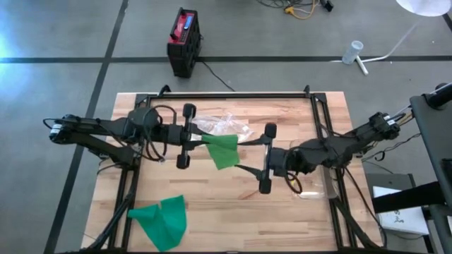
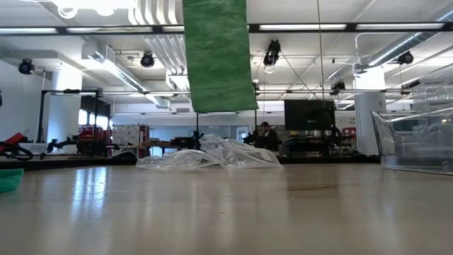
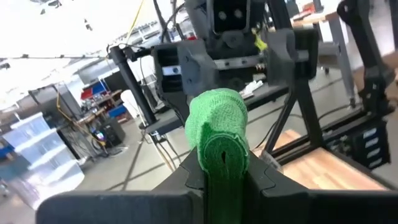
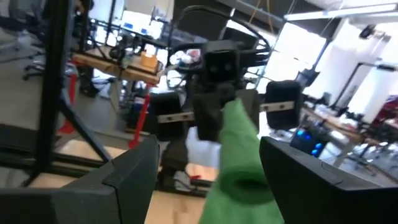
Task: Roll bandage
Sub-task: Roll the green bandage
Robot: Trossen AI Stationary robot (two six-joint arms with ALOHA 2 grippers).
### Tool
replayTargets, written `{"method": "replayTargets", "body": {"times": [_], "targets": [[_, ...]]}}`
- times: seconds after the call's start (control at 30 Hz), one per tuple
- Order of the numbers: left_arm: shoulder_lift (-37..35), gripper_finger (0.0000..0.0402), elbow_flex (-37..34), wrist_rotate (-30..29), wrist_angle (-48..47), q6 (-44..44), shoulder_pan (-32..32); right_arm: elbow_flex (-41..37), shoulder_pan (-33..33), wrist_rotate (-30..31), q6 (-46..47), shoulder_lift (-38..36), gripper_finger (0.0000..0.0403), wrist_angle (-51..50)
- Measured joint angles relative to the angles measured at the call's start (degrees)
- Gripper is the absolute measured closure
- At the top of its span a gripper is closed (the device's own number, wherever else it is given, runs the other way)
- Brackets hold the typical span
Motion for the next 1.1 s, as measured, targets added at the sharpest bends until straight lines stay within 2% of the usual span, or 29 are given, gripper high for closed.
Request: {"method": "replayTargets", "body": {"times": [0.3, 0.4, 0.57, 0.7, 0.9, 1.0, 1.1], "targets": [[0.1, 0.0372, -0.1, 0.1, -0.4, 0.9, 0.0, 0.0, -3.5, 0.4, -3.4, 0.9, 0.0142, 1.1], [0.6, 0.0372, -0.1, 0.1, -0.5, 0.8, 0.0, 0.0, -4.4, 0.0, -7.0, 1.2, 0.0139, 2.8], [0.8, 0.0372, -0.2, 0.1, 1.3, -3.8, 0.0, 0.0, -5.6, -0.1, -6.8, 1.5, 0.0140, -0.9], [0.5, 0.0370, -0.2, 0.1, 1.9, -4.2, 0.0, -0.1, -5.8, 0.1, -4.8, 1.6, 0.0155, -5.6], [-0.1, 0.0370, -0.2, 0.1, -0.1, -4.3, 0.0, -0.1, -4.0, 0.2, -5.2, 0.8, 0.0185, -6.4], [-0.1, 0.0368, -0.2, 0.1, -1.0, -4.3, -0.1, -0.1, -2.9, 3.2, -5.9, 0.0, 0.0191, -6.2], [-0.1, 0.0371, -0.2, -0.1, -1.0, -4.3, 0.0, -0.1, -1.8, 10.0, -6.8, -0.6, 0.0187, -8.2]]}}
